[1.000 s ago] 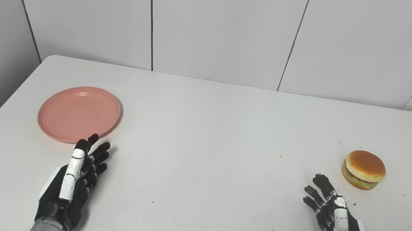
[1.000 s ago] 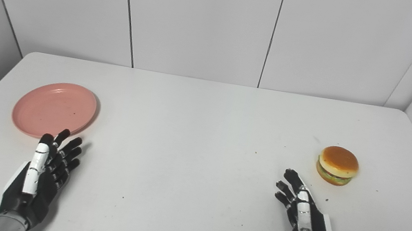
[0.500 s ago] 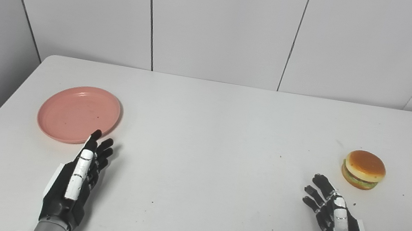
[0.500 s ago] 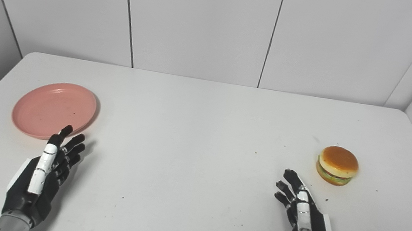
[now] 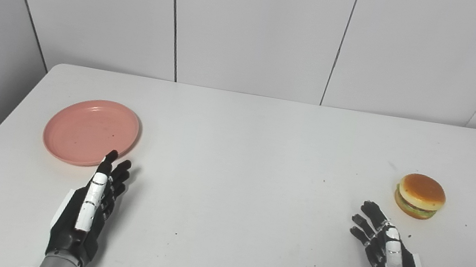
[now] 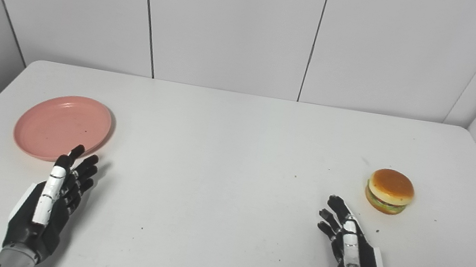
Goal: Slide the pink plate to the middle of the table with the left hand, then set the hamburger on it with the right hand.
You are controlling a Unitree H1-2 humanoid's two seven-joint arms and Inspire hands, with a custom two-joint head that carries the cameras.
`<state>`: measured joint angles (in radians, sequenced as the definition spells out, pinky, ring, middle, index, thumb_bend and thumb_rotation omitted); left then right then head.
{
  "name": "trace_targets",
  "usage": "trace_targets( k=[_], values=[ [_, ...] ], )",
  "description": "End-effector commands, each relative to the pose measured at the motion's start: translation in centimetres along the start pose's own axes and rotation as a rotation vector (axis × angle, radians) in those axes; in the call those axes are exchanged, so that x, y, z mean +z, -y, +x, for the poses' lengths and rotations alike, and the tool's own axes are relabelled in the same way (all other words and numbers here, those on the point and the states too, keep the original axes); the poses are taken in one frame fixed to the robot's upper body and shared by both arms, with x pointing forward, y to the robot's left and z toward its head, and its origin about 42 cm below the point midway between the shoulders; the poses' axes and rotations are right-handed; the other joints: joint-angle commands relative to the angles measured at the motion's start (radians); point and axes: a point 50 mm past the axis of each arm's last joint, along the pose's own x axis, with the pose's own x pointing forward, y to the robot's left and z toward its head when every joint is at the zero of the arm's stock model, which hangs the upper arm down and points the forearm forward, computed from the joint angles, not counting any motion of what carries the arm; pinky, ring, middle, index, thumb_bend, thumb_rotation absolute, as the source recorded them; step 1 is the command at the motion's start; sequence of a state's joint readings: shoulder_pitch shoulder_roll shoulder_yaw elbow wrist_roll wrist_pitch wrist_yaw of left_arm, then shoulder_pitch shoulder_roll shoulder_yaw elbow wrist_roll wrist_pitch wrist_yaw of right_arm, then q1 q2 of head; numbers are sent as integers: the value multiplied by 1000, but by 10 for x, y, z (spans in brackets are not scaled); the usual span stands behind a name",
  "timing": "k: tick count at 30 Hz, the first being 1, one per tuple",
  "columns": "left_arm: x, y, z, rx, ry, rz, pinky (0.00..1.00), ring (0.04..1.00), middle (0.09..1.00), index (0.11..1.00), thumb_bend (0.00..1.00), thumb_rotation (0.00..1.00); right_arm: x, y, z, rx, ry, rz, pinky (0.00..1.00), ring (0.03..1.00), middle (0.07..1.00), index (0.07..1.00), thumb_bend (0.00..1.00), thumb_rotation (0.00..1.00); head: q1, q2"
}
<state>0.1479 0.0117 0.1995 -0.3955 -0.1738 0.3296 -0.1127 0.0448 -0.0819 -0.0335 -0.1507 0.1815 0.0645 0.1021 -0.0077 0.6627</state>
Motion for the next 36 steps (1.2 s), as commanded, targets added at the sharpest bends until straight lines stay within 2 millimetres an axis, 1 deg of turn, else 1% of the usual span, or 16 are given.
trace_targets(
  k=[1,14,17,30,36],
  values=[
    [-6,-15,-25,9,-28,35,1000,972,941,966,692,923,-2,-4,3,9,-12,7,856,857,894,841,855,948,0,0],
    [-5,-14,-26,9,-29,34,1000,966,939,961,683,926,-2,-4,3,11,-9,3,848,855,893,832,841,953,-3,1],
    [-6,-14,-26,7,-30,36,1000,969,939,962,695,922,-2,-4,3,9,-12,2,850,852,892,831,842,951,-2,1],
    [-6,-14,-26,7,-32,39,1000,965,935,956,697,919,-2,-5,3,17,-12,3,852,855,896,843,836,955,-3,2],
    [-5,-13,-26,1,-35,36,1000,976,943,965,692,930,-1,-5,3,12,-14,3,857,859,897,838,835,953,-3,2]
  ],
)
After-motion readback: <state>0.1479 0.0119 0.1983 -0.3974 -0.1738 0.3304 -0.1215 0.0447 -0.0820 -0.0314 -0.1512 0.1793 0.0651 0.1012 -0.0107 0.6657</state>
